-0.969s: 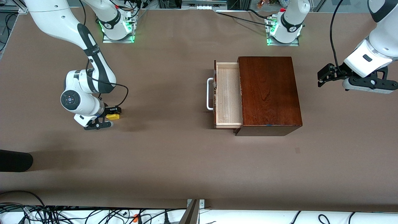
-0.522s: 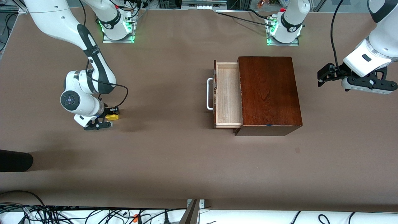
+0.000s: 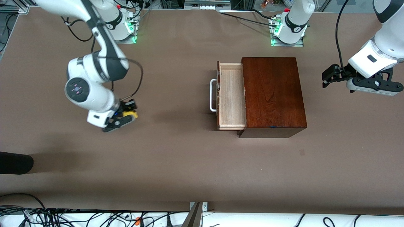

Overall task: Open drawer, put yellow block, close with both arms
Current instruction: 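Lift the yellow cube and carry it over the open drawer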

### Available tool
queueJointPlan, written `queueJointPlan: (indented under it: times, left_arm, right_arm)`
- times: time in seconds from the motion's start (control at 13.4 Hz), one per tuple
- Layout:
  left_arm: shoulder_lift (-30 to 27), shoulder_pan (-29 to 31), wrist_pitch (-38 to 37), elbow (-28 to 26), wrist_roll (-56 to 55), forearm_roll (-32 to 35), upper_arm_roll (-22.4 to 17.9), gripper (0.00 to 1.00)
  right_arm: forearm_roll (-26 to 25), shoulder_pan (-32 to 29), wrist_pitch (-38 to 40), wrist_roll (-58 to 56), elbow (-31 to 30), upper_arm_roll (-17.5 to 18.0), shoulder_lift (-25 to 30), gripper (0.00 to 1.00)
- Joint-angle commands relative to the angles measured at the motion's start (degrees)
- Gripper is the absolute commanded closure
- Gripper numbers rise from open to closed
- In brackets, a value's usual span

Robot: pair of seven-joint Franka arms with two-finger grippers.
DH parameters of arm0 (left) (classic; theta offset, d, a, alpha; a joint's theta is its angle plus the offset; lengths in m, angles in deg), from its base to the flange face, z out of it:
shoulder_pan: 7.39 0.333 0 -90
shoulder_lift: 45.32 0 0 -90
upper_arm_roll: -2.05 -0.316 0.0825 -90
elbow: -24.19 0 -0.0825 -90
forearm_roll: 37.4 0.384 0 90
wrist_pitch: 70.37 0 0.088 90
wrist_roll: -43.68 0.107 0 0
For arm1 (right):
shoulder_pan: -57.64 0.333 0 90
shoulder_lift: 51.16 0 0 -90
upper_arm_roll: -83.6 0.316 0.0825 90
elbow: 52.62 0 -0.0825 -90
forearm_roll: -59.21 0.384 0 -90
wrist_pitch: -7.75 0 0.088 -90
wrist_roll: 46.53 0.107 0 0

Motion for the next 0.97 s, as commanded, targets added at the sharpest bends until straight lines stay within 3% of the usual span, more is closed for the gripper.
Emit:
queueJointPlan:
  times: [0.0,0.22,0.6,0.89]
  left_arm:
    - [0.7,0.0,-1.3,1.8,1.0,1.3,0.2,0.0]
    - [0.7,0.0,-1.3,1.8,0.9,1.3,0.3,0.0]
    - [0.7,-0.1,-1.3,1.8,1.0,1.3,0.3,0.0]
    - [0.7,-0.5,-1.4,2.4,0.9,1.3,0.4,0.0]
  right_arm:
    - [-0.1,2.8,1.7,-1.5,5.5,4.3,-1.4,0.92]
    - [-5.7,12.7,2.8,-1.6,12.9,4.3,-5.9,0.92]
    - [-12.4,26.8,13.2,-0.6,34.5,3.9,-17.2,0.92]
    - [-14.8,33.0,11.7,1.7,35.8,3.1,-17.5,0.91]
